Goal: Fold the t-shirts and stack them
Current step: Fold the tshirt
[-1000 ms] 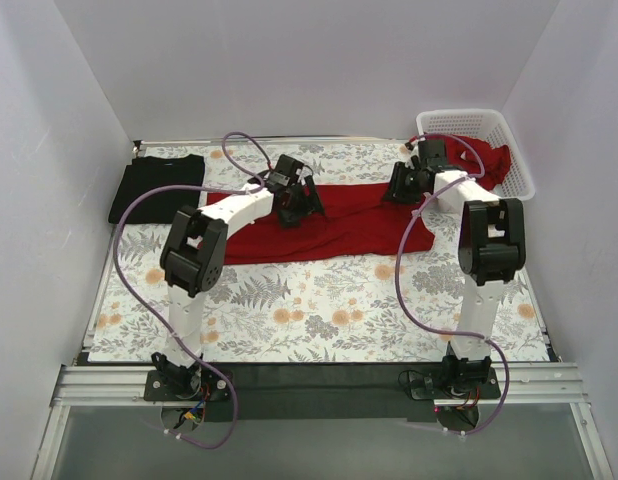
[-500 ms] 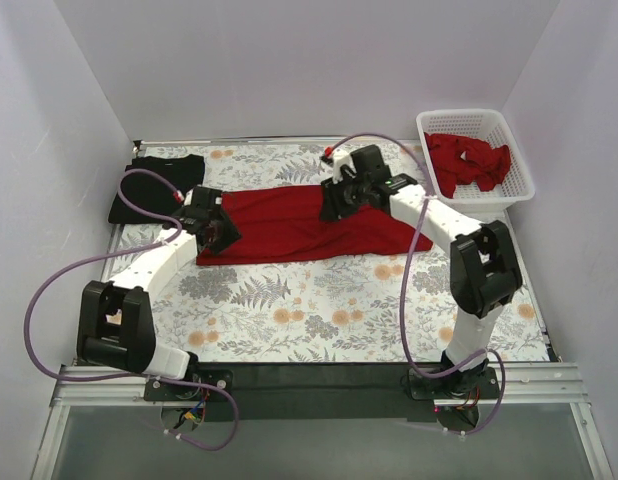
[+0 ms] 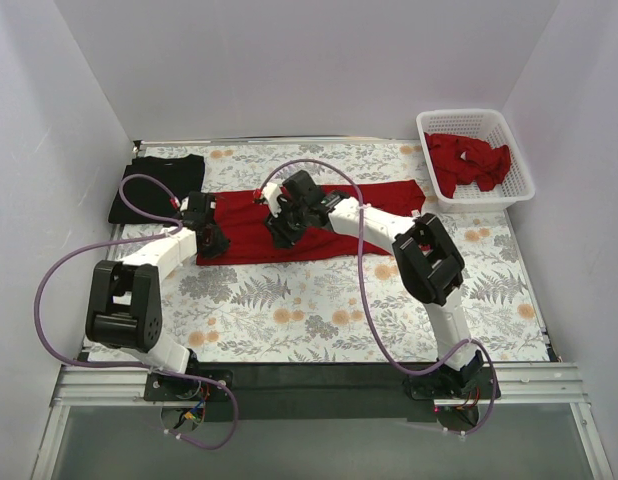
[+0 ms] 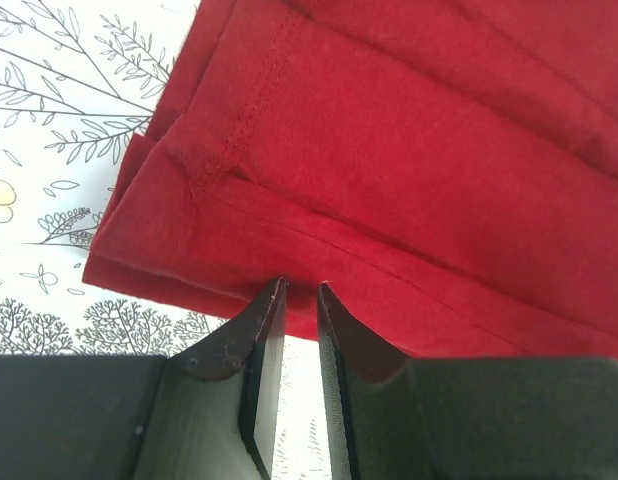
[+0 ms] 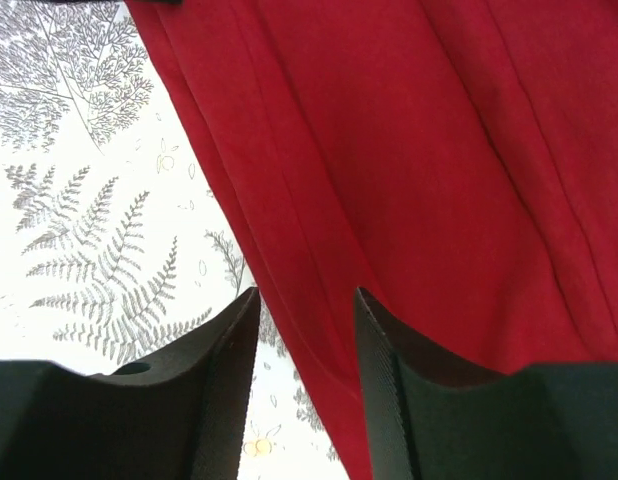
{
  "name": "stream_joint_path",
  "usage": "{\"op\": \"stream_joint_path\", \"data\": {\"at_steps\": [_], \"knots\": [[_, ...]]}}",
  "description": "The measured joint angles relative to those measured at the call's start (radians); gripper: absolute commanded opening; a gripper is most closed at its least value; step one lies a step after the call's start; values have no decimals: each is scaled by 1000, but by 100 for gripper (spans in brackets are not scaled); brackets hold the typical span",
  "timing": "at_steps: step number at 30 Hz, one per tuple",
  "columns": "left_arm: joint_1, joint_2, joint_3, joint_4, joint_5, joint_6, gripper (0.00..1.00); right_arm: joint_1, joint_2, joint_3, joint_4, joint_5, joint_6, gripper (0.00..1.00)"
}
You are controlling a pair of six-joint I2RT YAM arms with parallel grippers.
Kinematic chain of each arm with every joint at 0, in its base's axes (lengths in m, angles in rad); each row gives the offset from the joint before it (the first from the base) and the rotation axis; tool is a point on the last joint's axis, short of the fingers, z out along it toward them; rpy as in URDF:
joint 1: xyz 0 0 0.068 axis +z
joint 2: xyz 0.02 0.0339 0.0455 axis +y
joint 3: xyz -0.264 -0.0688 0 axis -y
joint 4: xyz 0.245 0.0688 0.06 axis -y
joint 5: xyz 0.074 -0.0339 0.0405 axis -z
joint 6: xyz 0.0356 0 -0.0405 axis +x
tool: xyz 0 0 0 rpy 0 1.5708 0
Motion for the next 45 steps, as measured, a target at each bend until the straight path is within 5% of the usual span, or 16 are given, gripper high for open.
{"op": "stream_joint_path", "data": {"at_steps": [12, 30, 45], "knots": [[0, 19, -47, 17, -6, 21, 20, 87, 72, 45, 3, 161, -117, 54], [0, -192, -108, -15, -85, -22, 33, 108, 117, 92, 28, 248, -160, 53], [0, -203, -144, -44, -29, -31, 36, 93, 193, 194, 55, 429, -174, 50]]}}
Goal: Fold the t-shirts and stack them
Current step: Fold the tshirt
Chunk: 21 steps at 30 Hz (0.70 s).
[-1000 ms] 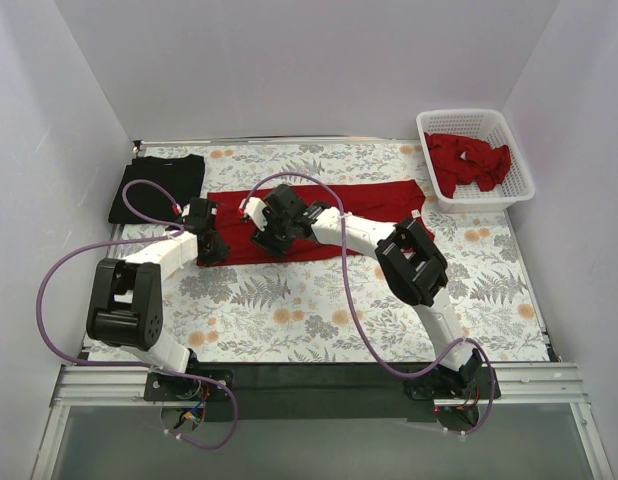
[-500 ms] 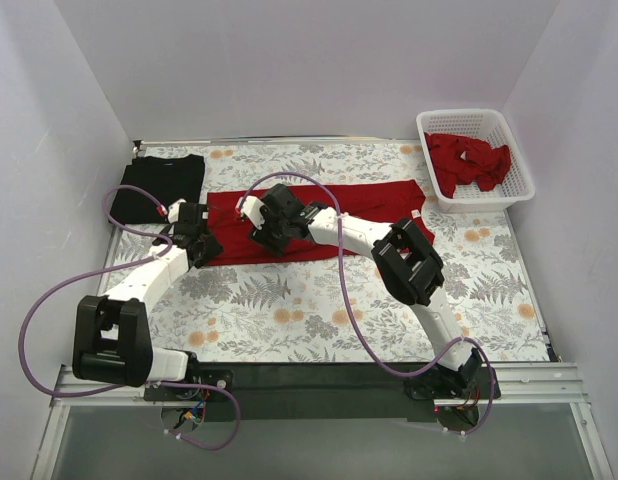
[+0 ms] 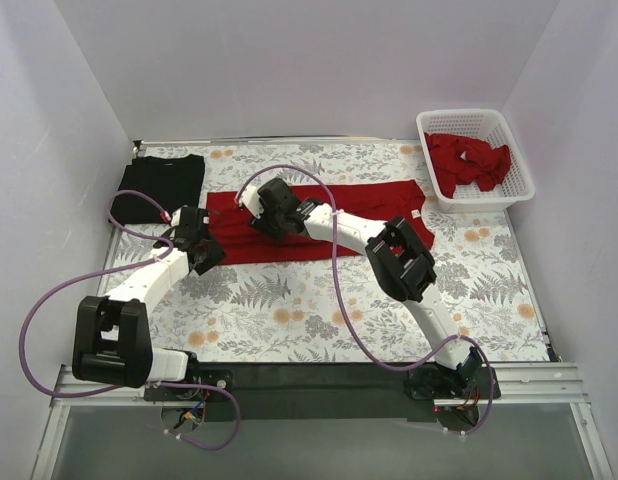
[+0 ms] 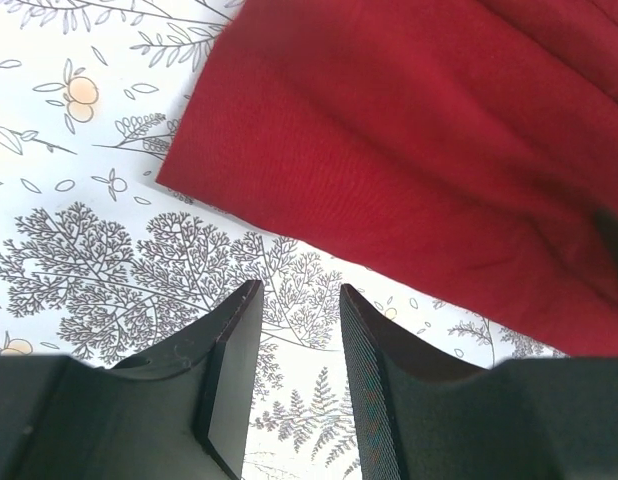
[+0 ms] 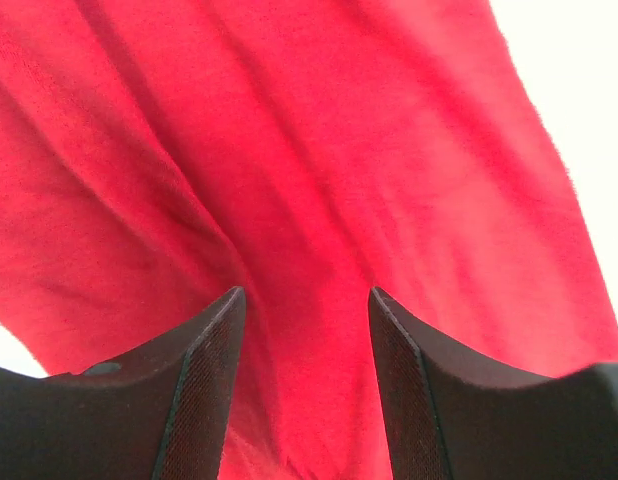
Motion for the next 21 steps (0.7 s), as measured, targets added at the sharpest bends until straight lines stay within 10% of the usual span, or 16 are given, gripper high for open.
{"op": "stream_joint_path", "data": {"at_steps": [21], "knots": [[7, 317, 198, 11, 21, 4, 23, -59, -135, -158, 23, -90, -10, 55]]}}
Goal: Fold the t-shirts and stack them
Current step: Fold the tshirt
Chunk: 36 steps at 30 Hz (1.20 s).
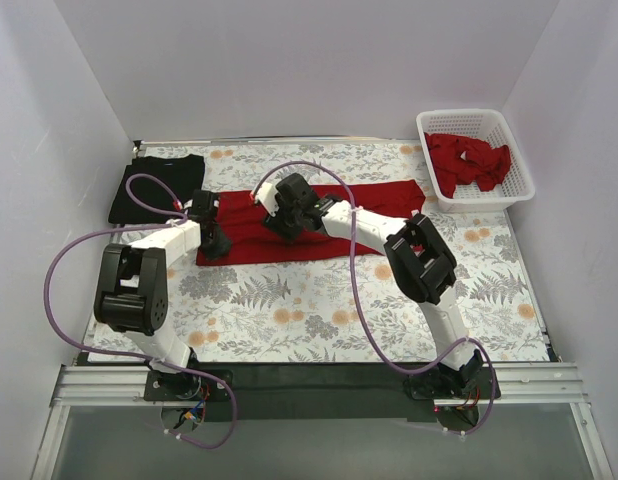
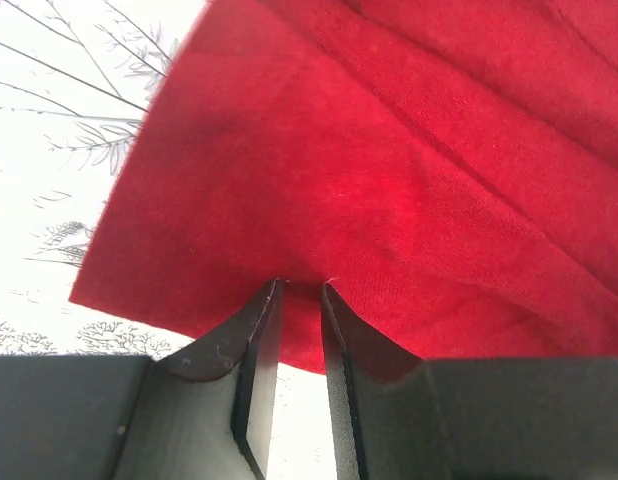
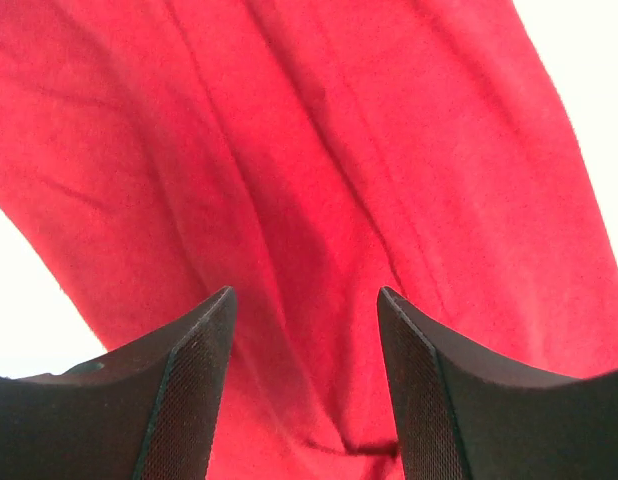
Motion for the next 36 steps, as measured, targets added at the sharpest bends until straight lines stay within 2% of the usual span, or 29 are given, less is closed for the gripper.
{"op": "stream_joint_path", "data": {"at_steps": [10, 17, 21, 23, 26, 30, 33, 34, 36], "knots": [[50, -40, -61, 16, 14, -25, 22, -14, -16, -51, -9, -1, -23, 55], [58, -87, -108, 16, 14, -24, 22, -101, -1, -2, -18, 44, -10, 54], [59, -101, -118, 9, 18, -23, 29, -151, -4, 19, -21, 82, 24, 54], [59, -111, -122, -2, 21, -21, 35, -166, -19, 4, -21, 100, 58, 53], [59, -142, -124, -51, 19, -19, 42, -196, -116, -109, -34, 106, 158, 52], [60, -210, -123, -88, 12, -26, 44, -302, -348, -328, -49, 54, 349, 50], [65, -247, -122, -88, 10, -32, 41, -455, -522, -487, -33, -14, 475, 45], [66, -248, -122, -86, 10, -35, 40, -514, -562, -530, -23, -35, 513, 39], [71, -230, -118, -82, 10, -39, 36, -614, -609, -611, 11, -84, 579, 36]]}}
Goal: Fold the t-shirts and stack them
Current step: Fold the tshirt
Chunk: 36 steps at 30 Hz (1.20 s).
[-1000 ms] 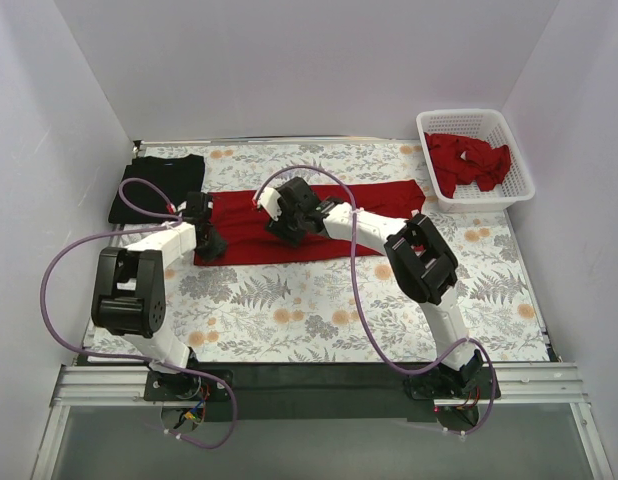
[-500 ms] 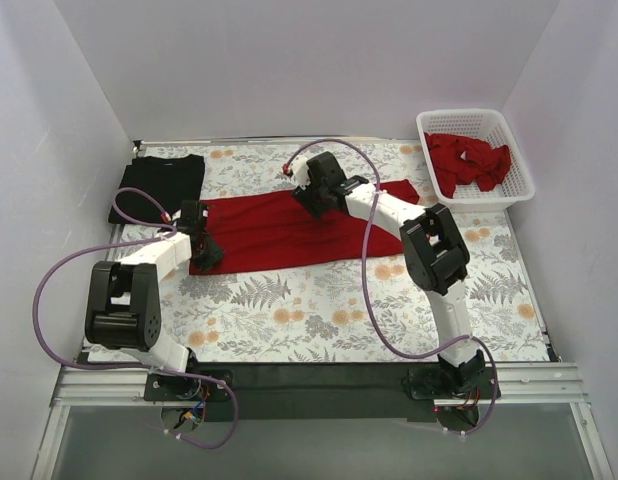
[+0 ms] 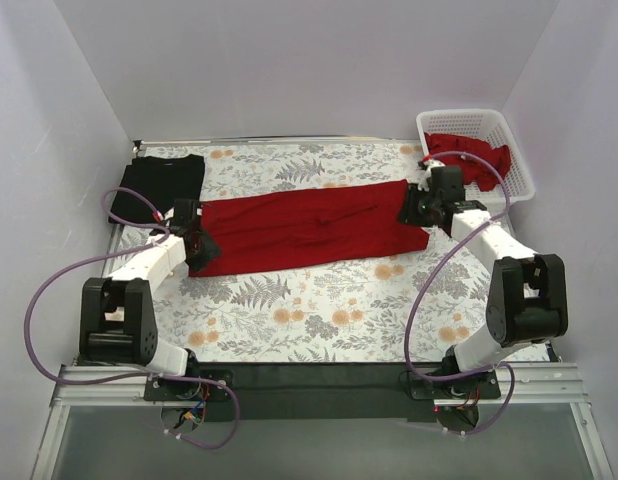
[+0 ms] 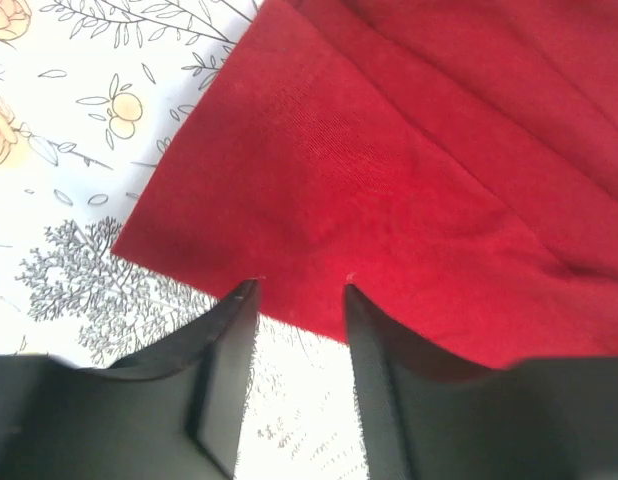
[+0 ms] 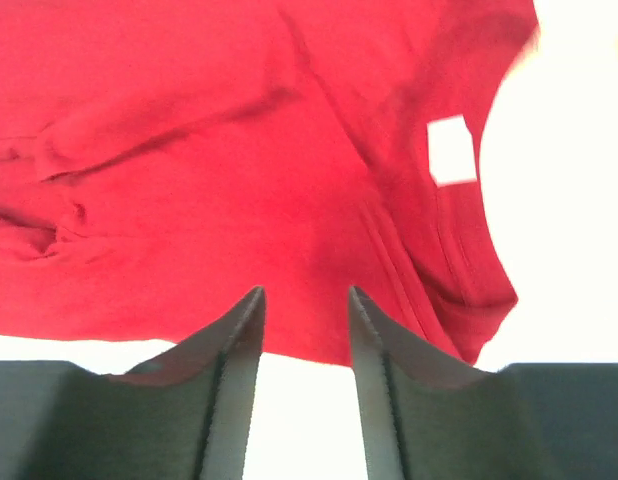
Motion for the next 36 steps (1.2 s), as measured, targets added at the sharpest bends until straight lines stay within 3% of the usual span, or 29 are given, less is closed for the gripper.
{"op": "stream_joint_path", "data": {"at_steps": [8, 21, 26, 33, 36], "knots": [[9, 126, 14, 20, 2, -13, 29, -131, 23, -211, 76, -186, 158, 24], [92, 109, -29, 77, 107, -53, 28, -348, 28, -379, 256, -238, 261, 23], [97, 79, -60, 105, 116, -54, 30, -354, -5, -394, 248, -229, 262, 22], [97, 77, -62, 109, 117, -51, 30, -285, -197, -414, 232, -232, 292, 22], [97, 79, -62, 110, 117, -51, 30, -259, -170, -387, 252, -245, 308, 22]]}}
